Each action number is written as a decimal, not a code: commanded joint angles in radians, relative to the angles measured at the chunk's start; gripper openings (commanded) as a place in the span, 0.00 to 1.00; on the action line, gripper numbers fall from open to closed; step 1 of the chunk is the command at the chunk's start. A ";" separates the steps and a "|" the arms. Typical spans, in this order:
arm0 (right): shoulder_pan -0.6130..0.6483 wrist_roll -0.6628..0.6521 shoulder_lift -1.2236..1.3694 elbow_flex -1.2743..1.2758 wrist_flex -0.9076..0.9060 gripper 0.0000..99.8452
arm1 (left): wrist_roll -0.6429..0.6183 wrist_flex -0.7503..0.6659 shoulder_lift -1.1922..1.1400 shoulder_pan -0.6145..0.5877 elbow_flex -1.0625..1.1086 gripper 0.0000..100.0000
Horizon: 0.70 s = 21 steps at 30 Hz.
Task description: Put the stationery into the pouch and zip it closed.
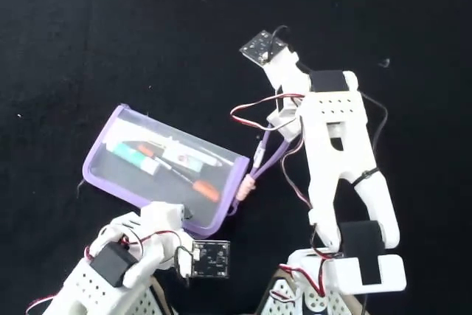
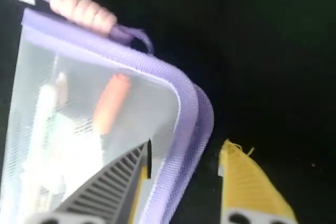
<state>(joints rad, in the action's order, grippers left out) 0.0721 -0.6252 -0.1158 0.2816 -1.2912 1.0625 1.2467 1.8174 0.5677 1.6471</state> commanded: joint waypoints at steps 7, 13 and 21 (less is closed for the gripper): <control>0.005 -0.005 -0.056 -0.059 -0.008 0.02 | -0.008 -0.235 0.000 -0.096 0.051 0.22; 0.008 -0.005 -0.062 -0.059 -0.008 0.02 | -0.003 -0.209 -0.002 -0.097 0.051 0.22; 0.008 -0.005 -0.062 -0.062 -0.009 0.02 | 0.000 -0.212 -0.002 -0.090 0.051 0.05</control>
<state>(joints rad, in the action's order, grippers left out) 0.0690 -0.6252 -0.1158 0.2816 -1.2912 1.0625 1.0411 1.8082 0.4833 1.6763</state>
